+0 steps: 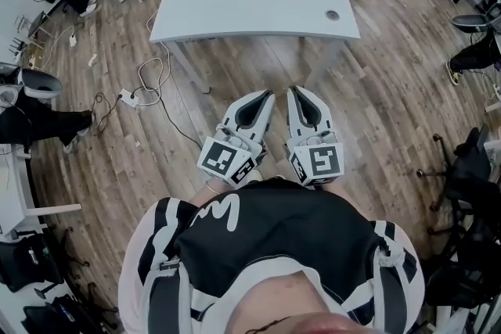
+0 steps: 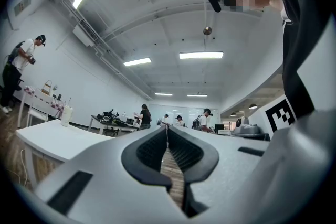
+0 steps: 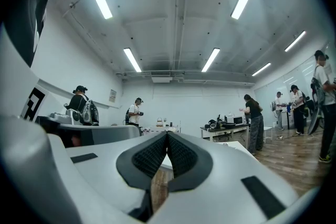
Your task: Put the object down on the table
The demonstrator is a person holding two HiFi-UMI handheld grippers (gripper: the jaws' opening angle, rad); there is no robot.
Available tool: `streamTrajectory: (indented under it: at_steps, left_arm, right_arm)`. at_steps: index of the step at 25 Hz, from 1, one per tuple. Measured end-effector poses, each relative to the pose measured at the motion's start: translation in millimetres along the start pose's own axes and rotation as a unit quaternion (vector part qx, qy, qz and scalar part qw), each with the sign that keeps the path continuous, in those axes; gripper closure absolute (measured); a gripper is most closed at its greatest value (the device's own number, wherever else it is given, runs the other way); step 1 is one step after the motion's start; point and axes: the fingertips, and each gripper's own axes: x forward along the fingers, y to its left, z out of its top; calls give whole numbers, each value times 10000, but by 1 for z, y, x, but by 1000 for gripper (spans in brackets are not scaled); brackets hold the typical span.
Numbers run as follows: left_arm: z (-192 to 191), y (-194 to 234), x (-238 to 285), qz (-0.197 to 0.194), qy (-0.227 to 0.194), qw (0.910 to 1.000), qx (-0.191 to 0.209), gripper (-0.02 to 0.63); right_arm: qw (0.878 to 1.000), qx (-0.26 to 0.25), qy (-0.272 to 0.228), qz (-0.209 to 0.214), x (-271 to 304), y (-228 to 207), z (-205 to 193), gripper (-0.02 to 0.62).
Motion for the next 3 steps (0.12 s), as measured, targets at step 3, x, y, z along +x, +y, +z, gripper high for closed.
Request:
streamTrajectory:
  at_steps: [3]
  left_arm:
    - [2,2,-2,14,2,10000,-11,595]
  right_arm:
    - [10000,-5,-8,1,1,2,2,578]
